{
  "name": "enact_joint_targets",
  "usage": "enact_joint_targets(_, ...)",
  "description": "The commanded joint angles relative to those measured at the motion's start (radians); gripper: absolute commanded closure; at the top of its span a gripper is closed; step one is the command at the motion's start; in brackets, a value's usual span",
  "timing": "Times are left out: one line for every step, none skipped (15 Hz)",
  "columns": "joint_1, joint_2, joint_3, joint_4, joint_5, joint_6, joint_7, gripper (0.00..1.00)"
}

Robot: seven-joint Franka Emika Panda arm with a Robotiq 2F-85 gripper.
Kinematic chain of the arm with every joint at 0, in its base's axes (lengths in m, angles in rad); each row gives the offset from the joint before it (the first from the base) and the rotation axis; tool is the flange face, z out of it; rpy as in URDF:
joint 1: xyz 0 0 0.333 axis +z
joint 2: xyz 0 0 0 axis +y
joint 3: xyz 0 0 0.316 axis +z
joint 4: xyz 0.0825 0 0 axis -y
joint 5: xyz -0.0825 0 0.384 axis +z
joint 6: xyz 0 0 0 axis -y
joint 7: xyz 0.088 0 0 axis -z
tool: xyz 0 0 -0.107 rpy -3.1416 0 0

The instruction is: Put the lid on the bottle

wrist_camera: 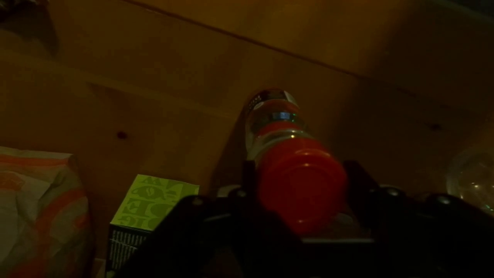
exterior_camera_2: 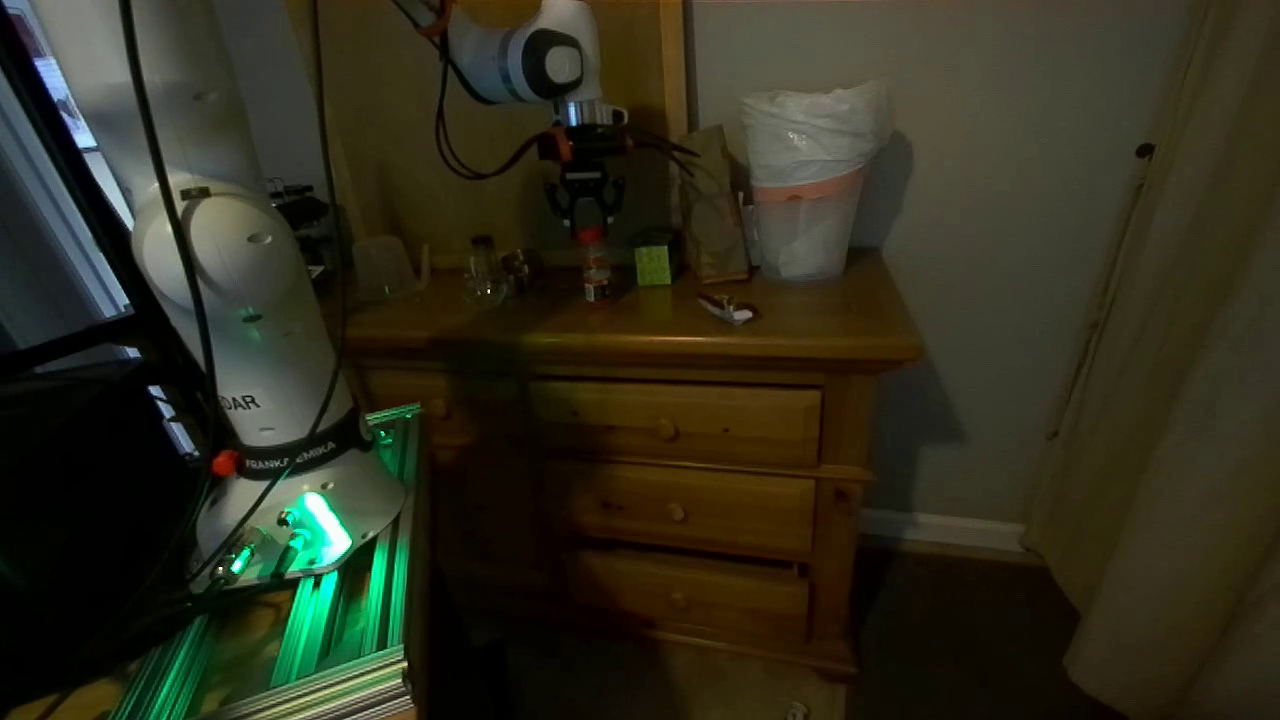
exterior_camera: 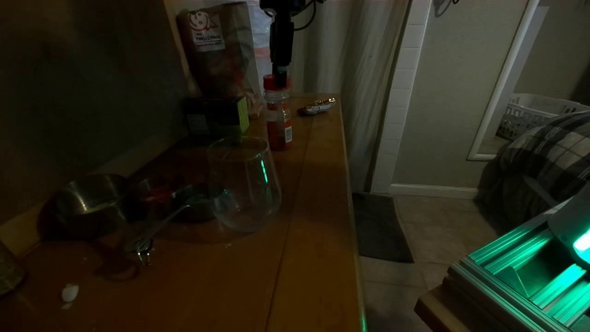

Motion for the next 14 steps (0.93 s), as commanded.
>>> enact_joint_targets(-0.015,0.019,0.013,0.027,-0.021,-0.018,-0.003,0.67)
enact_joint_targets(-0.014,0.019,0.014,0.030,-0.022,-0.023,-0.001,0.67)
enact_joint_targets(-0.013,0.018,0.014,0.031,-0.024,-0.024,0.000,0.67)
enact_joint_targets(-0.013,0.018,0.014,0.032,-0.026,-0.025,0.001,0.67)
enact_joint_targets(-0.013,0.016,0.014,0.033,-0.031,-0.028,0.006,0.67)
enact_joint_targets(-0.012,0.014,0.015,0.034,-0.035,-0.034,0.007,0.67)
enact_joint_targets(-0.012,0.013,0.015,0.036,-0.036,-0.038,0.008,0.67)
enact_joint_targets(-0.012,0.015,0.015,0.039,-0.043,-0.051,0.012,0.67)
enact_joint_targets(-0.012,0.017,0.014,0.042,-0.045,-0.061,0.012,0.67)
enact_joint_targets(-0.012,0.017,0.015,0.044,-0.046,-0.070,0.011,0.67)
enact_joint_targets(-0.013,0.019,0.015,0.045,-0.039,-0.074,0.005,0.67)
enact_joint_targets(-0.013,0.021,0.015,0.044,-0.038,-0.077,0.005,0.67)
enact_joint_targets(-0.013,0.022,0.015,0.040,-0.035,-0.072,0.002,0.67)
enact_joint_targets(-0.014,0.022,0.015,0.039,-0.031,-0.063,-0.001,0.67)
